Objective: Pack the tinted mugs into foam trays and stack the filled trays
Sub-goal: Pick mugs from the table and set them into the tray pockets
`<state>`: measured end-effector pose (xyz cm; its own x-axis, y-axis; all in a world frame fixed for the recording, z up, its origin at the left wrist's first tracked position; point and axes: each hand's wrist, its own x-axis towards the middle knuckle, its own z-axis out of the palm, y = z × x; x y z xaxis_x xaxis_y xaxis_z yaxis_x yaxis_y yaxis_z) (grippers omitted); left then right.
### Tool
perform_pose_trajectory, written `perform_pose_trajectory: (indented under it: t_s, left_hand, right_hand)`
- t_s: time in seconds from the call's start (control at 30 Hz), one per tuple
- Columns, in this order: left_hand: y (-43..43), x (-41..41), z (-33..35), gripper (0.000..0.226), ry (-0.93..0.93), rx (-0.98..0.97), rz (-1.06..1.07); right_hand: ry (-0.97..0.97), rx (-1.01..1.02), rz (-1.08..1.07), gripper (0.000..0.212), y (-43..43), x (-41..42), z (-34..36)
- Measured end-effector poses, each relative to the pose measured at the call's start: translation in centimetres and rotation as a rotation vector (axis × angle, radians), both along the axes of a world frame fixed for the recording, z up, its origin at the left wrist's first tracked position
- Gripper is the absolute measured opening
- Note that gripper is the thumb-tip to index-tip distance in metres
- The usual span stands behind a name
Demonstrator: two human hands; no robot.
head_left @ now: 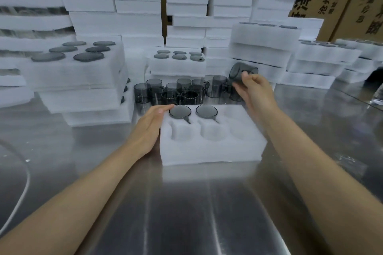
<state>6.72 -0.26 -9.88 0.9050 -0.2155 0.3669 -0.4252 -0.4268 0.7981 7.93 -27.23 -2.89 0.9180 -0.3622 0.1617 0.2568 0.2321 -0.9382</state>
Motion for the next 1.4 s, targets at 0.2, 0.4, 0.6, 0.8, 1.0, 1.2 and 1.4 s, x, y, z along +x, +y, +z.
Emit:
perform_pose_trajectory:
  t_s: [0.2, 0.4, 0.6, 0.8, 1.0, 1.2, 1.4]
  left_hand:
    - [-0.2, -0.1, -0.1, 0.035, 0.013, 0.017, 0.0]
    - [-0.2, -0.1, -0.2, 0.034, 0.025, 0.045, -0.003]
    - [-0.1, -0.1, -0.3, 0.034, 0.024, 0.09, -0.014]
    - [0.1, 0.0, -0.6, 0.041, 0.0, 0.096, -0.031]
    - [0.1, 0.2, -0.7, 0.039, -0.001, 0.087, -0.036]
    - [0.1, 0.0, -0.6, 0.035, -0.014, 0.09, -0.034]
    - [0.0, 0.0, -0.5, 0.036, -0.009, 0.074, -0.026]
  right_hand:
    - [-0.013, 0.001, -0.049, 0.025, -1.9, -3.1, -3.4]
    - [-0.041, -0.395, -0.201, 0.032, -1.8, -3.4, -4.1]
    - [-0.244, -0.348, -0.052, 0.064, -1.6, -4.0, -3.5]
    - [-0.287, -0.377, -0.068, 0.064, -1.8, -3.8, -3.2]
    - [-0.249, -0.433, -0.116, 0.049, -1.8, -3.6, -3.0]
    - [-0.09, -0.229, -0.094, 0.058, -1.6, -3.7, -2.4]
    - [-0.051, 0.218, 0.156, 0.032, -1.6, -4.3, -1.5]
